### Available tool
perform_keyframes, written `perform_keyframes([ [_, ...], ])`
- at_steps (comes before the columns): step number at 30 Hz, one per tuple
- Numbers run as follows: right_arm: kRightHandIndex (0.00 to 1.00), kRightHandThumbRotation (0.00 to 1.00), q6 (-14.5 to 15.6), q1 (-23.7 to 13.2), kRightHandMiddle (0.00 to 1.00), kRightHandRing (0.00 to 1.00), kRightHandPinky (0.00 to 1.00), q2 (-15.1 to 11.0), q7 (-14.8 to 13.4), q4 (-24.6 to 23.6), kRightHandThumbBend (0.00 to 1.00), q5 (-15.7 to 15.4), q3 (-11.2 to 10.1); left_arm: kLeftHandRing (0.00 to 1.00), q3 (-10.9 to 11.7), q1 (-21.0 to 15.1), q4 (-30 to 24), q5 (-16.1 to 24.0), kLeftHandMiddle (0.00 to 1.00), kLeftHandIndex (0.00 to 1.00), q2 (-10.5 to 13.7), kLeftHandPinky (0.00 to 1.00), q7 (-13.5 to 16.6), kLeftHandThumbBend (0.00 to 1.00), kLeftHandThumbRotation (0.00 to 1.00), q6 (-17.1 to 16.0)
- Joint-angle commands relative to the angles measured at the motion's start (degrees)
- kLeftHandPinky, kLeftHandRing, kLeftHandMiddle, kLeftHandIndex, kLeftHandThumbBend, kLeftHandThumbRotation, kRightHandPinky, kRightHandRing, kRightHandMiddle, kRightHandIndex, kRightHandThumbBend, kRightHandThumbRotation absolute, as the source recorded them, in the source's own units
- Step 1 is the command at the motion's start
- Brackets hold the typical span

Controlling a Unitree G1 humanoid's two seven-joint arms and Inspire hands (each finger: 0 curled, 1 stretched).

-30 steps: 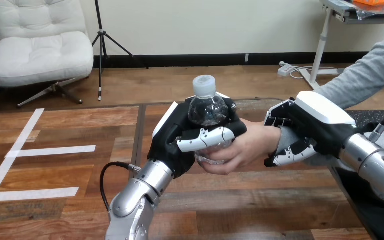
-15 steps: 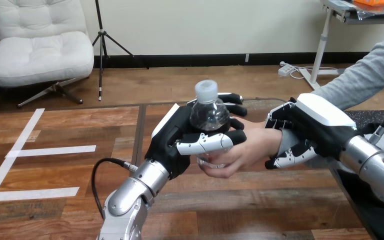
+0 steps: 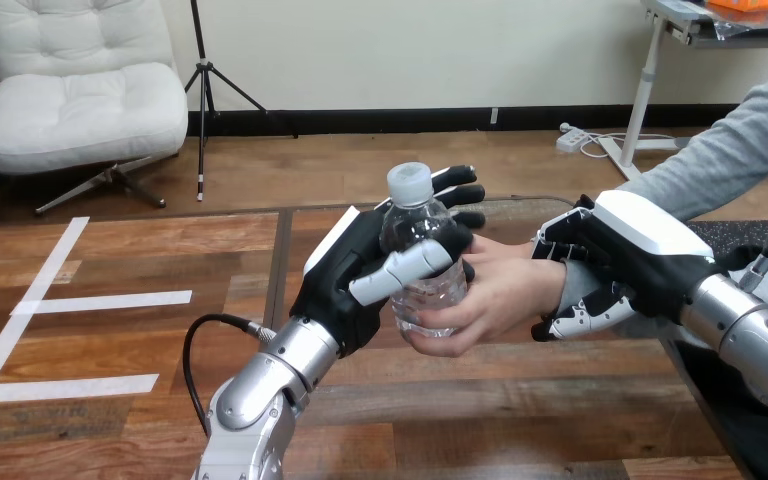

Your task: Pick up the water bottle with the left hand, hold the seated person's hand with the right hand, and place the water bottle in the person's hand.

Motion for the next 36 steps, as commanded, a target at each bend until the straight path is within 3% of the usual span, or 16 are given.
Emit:
perform_keyframes([
  [1, 0.46, 0.00, -1.5, -1.8, 0.44, 0.40, 0.37, -0.8, -1.2, -1.6, 0.79, 0.3, -1.3, 0.80, 0.2, -1.1, -3.4, -0.8, 0.82, 0.83, 0.8, 0.75, -0.2, 0.95, 0.79, 0.6],
  [8, 0.46, 0.00, -1.3, -1.8, 0.44, 0.40, 0.37, -0.8, -1.3, -1.5, 0.79, 0.2, -1.3, 0.76, 0.4, -0.9, -4.5, -1.1, 0.79, 0.80, 1.3, 0.62, -0.6, 0.94, 0.77, 1.9],
  [13, 0.46, 0.00, -1.9, -1.8, 0.44, 0.40, 0.37, -0.8, -1.5, -1.0, 0.80, 0.3, -1.3, 0.75, 0.4, -0.7, -5.3, -1.3, 0.79, 0.79, 1.6, 0.60, -0.9, 0.96, 0.75, 2.7],
  [24, 0.46, 0.00, -1.2, -1.7, 0.44, 0.40, 0.37, -0.8, -0.9, -1.4, 0.79, 0.5, -1.4, 0.74, 0.3, -0.4, -6.8, -1.8, 0.79, 0.79, 2.5, 0.59, -1.8, 0.98, 0.74, 5.0],
  [28, 0.46, 0.00, -1.4, -1.7, 0.44, 0.40, 0.37, -0.8, -1.1, -1.3, 0.79, 0.4, -1.3, 0.74, 0.4, -0.3, -7.1, -1.9, 0.80, 0.79, 2.7, 0.60, -2.0, 0.97, 0.74, 4.5],
  [36, 0.45, 0.00, -1.8, -1.7, 0.44, 0.39, 0.37, -0.9, -1.4, -1.1, 0.79, 0.2, -1.2, 0.77, 0.6, -0.2, -7.5, -2.2, 0.82, 0.81, 3.1, 0.64, -2.3, 0.88, 0.77, 4.7],
])
